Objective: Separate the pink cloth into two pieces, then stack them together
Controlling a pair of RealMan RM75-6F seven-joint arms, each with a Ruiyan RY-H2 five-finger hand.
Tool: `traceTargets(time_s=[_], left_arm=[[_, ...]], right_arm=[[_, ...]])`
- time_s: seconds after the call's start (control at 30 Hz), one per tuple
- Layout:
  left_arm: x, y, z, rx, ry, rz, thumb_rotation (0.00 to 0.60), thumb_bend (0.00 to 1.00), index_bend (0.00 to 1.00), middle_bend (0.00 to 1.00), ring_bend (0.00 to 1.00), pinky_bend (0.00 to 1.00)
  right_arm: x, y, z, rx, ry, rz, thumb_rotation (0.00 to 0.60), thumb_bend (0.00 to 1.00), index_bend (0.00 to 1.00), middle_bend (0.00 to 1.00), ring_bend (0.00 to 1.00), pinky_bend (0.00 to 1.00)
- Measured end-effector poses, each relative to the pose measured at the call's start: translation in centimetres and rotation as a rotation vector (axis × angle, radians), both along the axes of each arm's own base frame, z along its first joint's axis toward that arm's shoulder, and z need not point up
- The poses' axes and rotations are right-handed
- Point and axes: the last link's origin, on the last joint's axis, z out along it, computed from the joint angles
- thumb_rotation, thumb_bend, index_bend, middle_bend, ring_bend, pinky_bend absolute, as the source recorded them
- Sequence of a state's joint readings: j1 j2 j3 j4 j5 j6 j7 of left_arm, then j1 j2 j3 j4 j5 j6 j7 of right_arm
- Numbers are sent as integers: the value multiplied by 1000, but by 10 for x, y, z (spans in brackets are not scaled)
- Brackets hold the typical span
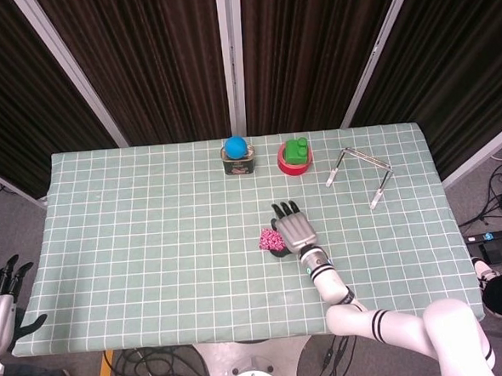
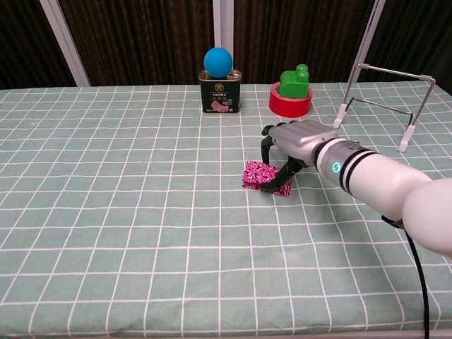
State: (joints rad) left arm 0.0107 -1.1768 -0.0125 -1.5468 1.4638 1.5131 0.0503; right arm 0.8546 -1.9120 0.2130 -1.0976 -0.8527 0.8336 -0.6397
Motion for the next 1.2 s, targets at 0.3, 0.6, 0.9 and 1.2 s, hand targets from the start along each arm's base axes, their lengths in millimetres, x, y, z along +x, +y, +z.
traceTargets(time_s=[0.3, 0.6, 0.9, 1.2], left_arm=[[0, 0, 0, 0, -1, -2, 600, 61, 185, 131, 133, 157], [1, 1, 0, 2, -5, -4, 600, 60, 185, 131, 133, 157], [-1, 0, 1, 9, -9, -6, 600, 60, 185, 131, 133, 157], [4, 7, -1, 13, -17, -26, 600, 60, 185, 131, 133, 157]], right_arm=[[-3, 2, 1, -5, 5, 8, 387, 145, 355, 46, 0, 0], [-6, 4, 4, -11, 10, 4, 385, 147, 327, 44, 0, 0], [-7, 4, 25, -45, -49, -1, 385, 146, 300, 42, 0, 0], [-53, 26, 123, -194, -100, 60, 419, 154, 156, 13, 0, 0]])
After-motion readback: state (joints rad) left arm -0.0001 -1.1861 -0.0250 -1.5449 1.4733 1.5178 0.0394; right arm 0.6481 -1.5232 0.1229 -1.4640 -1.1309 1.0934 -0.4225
